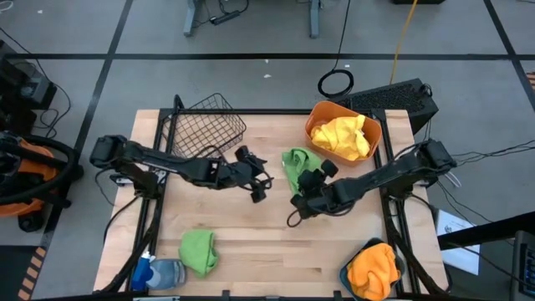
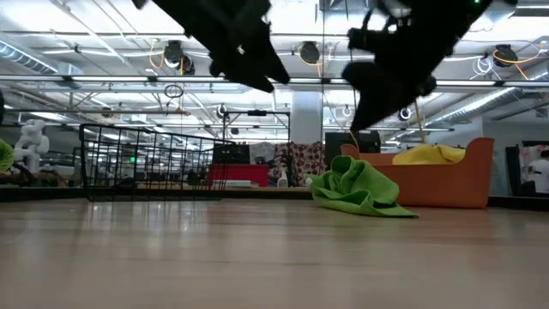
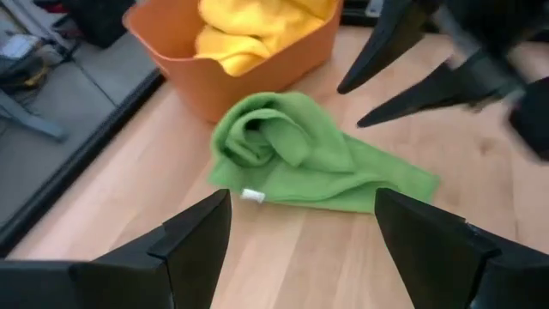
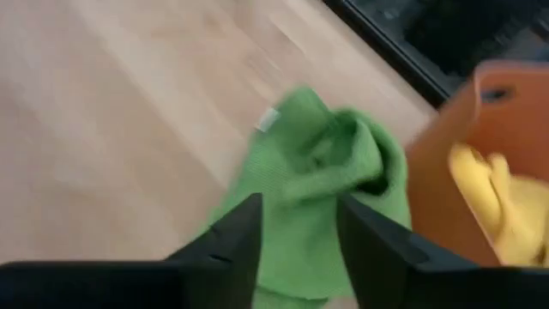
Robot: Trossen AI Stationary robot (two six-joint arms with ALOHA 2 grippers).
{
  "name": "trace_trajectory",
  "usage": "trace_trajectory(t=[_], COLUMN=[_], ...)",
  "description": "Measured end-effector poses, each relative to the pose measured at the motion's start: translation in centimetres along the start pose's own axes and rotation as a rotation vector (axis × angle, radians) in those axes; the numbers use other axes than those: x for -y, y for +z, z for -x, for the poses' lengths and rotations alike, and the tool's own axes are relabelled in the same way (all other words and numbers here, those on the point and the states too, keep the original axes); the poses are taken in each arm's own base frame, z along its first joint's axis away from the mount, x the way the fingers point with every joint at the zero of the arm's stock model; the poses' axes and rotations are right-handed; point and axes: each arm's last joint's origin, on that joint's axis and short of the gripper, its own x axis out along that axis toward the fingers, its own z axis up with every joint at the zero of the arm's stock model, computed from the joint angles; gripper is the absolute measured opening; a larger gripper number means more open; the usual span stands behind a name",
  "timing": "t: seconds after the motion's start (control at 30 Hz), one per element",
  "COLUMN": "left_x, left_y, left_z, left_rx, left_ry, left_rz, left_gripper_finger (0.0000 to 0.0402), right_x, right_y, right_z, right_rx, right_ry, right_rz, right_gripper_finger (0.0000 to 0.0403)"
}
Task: Sort microfiber towel by color & place in baskets
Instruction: Put the top green microfiber cloth into the black wire basket
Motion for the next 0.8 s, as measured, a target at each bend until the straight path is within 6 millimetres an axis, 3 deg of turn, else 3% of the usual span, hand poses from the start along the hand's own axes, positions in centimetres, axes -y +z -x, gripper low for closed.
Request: trace_trajectory(t=[0.1, 0.3, 0.47, 0.63, 0.8], left_x=[0.5, 1.3, 1.3, 1.2, 1.3], left_y=[-0.3, -0.9, -0.9, -1.0, -1.1], left_z=[1.1, 1.3, 1.3, 1.3, 1.3], left_rx=[0.000, -0.012, -0.013, -0.028, -0.033], left_ry=[0.018, 0.001, 0.001, 0.004, 0.005], left_rz=[-0.010, -0.035, -0.036, -0.043, -0.041], left_gripper_finger=[0.0295, 0.0295, 0.0295, 0.0295, 0.0295], right_x=[0.0, -1.0, -1.7, -1.9, -2.2], right_y=[-0.9, -1.5, -2.9, -4.0, -4.4], right_z=[-2.2, -5.5, -8.1, -10.1, -10.5], right_rx=[-0.035, -0.059, -0.103, -0.133, -0.132], right_ry=[-0.063, -0.078, -0.121, -0.173, -0.183], right_rz=[-0.045, -0.091, -0.066, -0.045, -0.043], right_gripper_finger=[0.0189, 0.0293, 0.0352, 0.0359, 0.0304])
